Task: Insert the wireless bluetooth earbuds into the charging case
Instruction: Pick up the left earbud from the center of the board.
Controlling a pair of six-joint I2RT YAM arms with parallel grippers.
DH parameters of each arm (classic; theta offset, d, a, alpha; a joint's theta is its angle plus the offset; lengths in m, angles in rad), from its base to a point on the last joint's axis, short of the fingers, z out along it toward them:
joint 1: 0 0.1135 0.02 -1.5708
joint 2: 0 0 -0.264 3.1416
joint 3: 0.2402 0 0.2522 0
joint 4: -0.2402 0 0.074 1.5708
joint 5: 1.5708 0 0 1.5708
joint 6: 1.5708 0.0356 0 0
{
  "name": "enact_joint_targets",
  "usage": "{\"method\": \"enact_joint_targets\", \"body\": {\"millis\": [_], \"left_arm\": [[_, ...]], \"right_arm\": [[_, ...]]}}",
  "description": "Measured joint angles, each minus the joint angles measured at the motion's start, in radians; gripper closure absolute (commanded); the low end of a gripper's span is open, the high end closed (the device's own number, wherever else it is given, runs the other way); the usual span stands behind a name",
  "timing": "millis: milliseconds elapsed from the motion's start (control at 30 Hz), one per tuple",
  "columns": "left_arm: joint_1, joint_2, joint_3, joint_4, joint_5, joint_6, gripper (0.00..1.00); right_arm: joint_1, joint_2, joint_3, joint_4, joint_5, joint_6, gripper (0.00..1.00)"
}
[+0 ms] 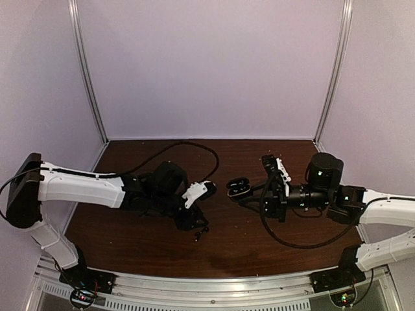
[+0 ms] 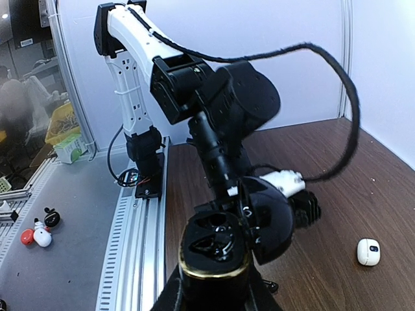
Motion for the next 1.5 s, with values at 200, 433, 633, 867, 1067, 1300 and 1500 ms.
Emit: {"method": "enact_joint_targets", "body": {"millis": [200, 433, 633, 867, 1067, 1300, 1500], "left_arm": [[0.0, 0.208, 0.193, -0.165, -0.008, 0.028, 0.61], [0.0, 0.367, 0.368, -0.317, -0.022, 0.068, 0.65], [0.0, 0.458, 0.474, -0.429, -0.061, 0.081, 0.67], [-0.001, 0.507, 0.528, -0.506, -0.085, 0.096, 0.7], [-0.002, 0.546, 0.543, -0.543, -0.093, 0.105, 0.74], [-0.003, 0.553, 0.551, -0.555, -0.094, 0.106, 0.82], [-0.003, 0.552, 0.551, -0.554, -0.096, 0.105, 0.87]], "right_arm": [[-0.004, -0.041, -0.011, -0.01, 0.0, 0.008, 1.0], [-0.005, -0.071, -0.023, -0.027, 0.001, 0.008, 1.0], [-0.005, -0.071, -0.023, -0.042, 0.001, 0.006, 1.0], [-0.005, -0.071, -0.026, -0.042, 0.001, 0.006, 1.0], [-0.005, -0.071, -0.026, -0.043, 0.001, 0.006, 1.0], [-0.005, -0.071, -0.026, -0.044, 0.001, 0.006, 1.0], [-0.005, -0.071, -0.026, -0.045, 0.007, 0.006, 1.0]]}}
